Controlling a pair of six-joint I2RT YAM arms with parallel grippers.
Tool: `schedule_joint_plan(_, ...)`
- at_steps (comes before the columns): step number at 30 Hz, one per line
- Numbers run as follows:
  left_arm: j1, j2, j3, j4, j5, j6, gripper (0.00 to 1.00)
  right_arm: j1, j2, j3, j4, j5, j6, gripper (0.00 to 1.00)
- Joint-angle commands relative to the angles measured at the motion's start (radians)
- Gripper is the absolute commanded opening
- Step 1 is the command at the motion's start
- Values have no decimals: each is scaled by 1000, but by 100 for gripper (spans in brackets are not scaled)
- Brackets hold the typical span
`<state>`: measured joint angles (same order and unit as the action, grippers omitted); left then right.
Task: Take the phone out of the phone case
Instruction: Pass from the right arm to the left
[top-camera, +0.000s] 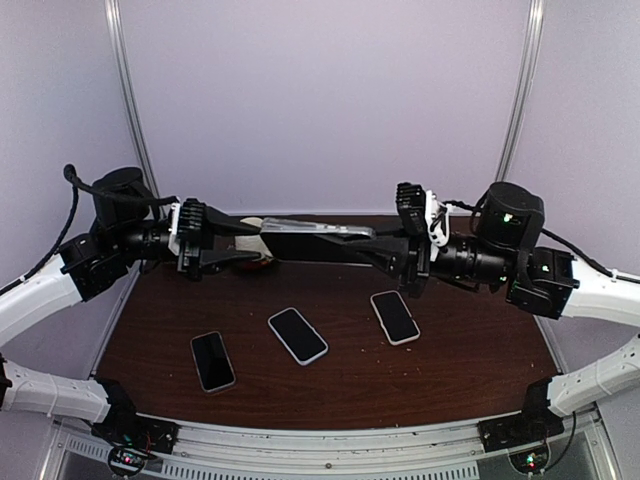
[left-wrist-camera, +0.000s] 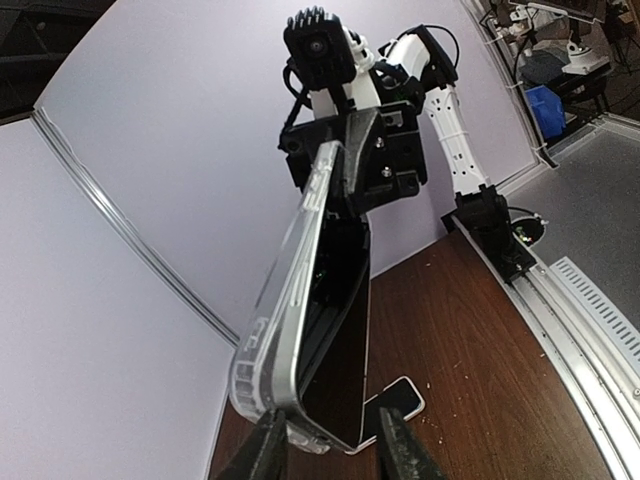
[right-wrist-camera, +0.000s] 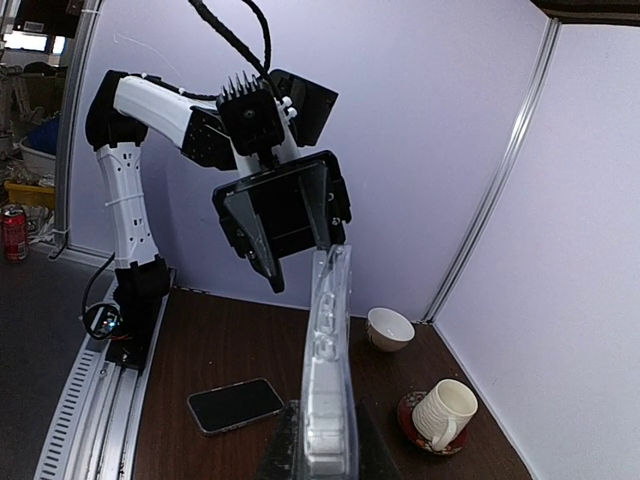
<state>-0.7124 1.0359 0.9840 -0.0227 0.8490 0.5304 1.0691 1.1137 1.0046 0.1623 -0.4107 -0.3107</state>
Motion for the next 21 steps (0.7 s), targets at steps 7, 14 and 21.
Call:
schedule_joint_plan(7,-10,27,17,83,49,-46,34,50,74,85,81,-115,29,0)
schedule_joint_plan(14,-10,36,30,31,73,-13,28,59,107,130,78,-145,33,0)
schedule_joint_plan(21,-10,49,41,-35,48,32,1,59,107,148,90,-159,57,0)
